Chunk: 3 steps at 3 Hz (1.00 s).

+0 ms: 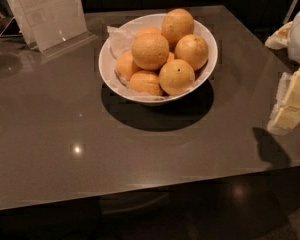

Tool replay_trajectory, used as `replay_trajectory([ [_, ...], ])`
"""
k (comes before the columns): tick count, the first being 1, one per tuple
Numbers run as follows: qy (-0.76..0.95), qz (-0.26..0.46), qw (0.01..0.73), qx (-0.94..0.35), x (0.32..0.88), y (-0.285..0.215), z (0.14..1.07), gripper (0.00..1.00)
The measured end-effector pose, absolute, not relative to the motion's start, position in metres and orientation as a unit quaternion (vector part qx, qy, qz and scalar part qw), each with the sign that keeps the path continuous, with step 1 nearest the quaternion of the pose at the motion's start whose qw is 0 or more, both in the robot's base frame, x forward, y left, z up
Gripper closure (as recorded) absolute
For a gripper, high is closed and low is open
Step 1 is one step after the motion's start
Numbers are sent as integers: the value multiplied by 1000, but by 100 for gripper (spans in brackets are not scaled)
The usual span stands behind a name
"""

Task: Pick orange from white bowl

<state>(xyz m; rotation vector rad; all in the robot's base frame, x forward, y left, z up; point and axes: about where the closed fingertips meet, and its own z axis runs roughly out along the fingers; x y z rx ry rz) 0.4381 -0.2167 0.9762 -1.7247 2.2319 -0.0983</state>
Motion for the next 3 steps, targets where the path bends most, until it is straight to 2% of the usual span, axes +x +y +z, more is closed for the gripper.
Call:
replay_trajectory([
  [2, 782, -34, 172, -598, 440, -216, 980, 0],
  [3, 778, -11, 196, -597, 458, -208, 989, 0],
])
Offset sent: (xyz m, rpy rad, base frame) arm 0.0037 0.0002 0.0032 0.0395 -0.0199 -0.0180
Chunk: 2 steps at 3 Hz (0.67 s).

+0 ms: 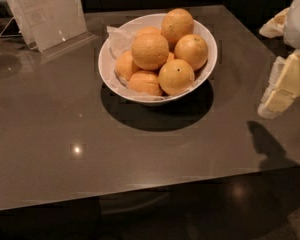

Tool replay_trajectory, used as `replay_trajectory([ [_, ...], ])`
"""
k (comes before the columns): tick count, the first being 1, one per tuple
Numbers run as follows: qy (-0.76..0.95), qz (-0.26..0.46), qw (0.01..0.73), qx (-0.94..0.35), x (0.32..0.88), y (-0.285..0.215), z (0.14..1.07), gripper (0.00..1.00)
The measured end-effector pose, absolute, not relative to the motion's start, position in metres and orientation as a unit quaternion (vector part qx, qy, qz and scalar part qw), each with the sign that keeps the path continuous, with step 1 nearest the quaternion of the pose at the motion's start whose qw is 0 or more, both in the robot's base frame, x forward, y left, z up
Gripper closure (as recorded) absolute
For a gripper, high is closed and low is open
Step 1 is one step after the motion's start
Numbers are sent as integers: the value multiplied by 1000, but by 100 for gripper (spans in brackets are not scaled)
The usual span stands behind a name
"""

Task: Pick orange from white bowl

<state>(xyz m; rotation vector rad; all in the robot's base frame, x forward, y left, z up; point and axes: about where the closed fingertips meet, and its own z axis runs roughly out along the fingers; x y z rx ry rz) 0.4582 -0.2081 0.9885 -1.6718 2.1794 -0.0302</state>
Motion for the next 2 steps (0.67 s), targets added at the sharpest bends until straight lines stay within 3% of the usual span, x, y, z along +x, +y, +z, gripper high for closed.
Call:
replay_trajectory([
  [2, 745, 45, 237, -622, 521, -165, 1008, 0],
])
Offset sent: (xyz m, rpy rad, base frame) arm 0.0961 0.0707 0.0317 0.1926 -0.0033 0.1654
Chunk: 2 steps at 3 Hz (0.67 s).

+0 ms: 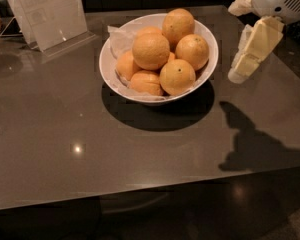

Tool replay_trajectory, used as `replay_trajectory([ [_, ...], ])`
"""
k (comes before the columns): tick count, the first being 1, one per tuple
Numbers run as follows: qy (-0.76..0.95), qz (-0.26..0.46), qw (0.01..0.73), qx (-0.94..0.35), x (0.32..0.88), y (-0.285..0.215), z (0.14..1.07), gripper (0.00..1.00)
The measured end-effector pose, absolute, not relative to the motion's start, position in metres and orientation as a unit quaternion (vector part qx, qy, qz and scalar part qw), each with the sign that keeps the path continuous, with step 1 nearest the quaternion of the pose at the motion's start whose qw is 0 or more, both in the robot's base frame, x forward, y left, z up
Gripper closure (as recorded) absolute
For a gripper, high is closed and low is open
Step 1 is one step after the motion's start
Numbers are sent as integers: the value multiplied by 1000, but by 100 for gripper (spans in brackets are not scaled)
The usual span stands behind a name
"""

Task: Pick orange from white bowl

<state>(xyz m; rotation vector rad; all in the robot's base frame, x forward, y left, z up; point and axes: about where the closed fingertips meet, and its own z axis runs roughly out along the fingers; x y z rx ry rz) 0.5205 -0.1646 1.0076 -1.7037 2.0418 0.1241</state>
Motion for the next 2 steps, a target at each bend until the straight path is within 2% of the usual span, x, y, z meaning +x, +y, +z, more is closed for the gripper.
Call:
replay_trajectory([
  [1, 729, 71, 236, -638, 548, -136, 1005, 0],
  [2, 727, 69, 244, -638, 553, -132, 1007, 0],
])
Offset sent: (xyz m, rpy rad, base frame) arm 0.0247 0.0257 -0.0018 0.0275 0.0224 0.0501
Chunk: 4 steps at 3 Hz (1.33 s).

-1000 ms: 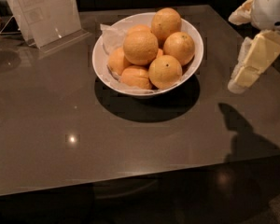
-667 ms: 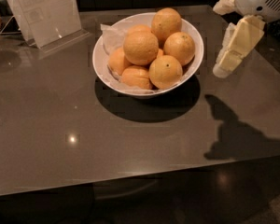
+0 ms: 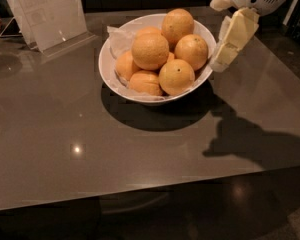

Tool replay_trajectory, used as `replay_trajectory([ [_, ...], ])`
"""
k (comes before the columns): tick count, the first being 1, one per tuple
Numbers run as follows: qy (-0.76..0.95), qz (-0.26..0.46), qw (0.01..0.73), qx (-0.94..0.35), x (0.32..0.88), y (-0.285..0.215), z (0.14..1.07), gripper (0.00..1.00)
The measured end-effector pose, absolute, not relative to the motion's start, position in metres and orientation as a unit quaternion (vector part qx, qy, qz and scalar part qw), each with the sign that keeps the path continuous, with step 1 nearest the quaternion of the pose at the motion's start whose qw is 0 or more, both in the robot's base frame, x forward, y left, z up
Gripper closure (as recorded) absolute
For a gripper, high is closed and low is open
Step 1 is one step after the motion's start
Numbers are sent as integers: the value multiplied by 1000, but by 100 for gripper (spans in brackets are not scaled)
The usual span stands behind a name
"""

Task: Pick orange from white bowl

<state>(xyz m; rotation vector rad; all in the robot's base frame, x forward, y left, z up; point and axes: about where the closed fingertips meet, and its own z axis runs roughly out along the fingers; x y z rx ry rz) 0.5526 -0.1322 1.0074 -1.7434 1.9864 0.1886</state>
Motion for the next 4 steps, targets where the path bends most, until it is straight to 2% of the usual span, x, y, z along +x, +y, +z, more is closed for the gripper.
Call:
replay_trajectory([
  [4, 668, 125, 238, -694, 600, -40, 988, 0],
])
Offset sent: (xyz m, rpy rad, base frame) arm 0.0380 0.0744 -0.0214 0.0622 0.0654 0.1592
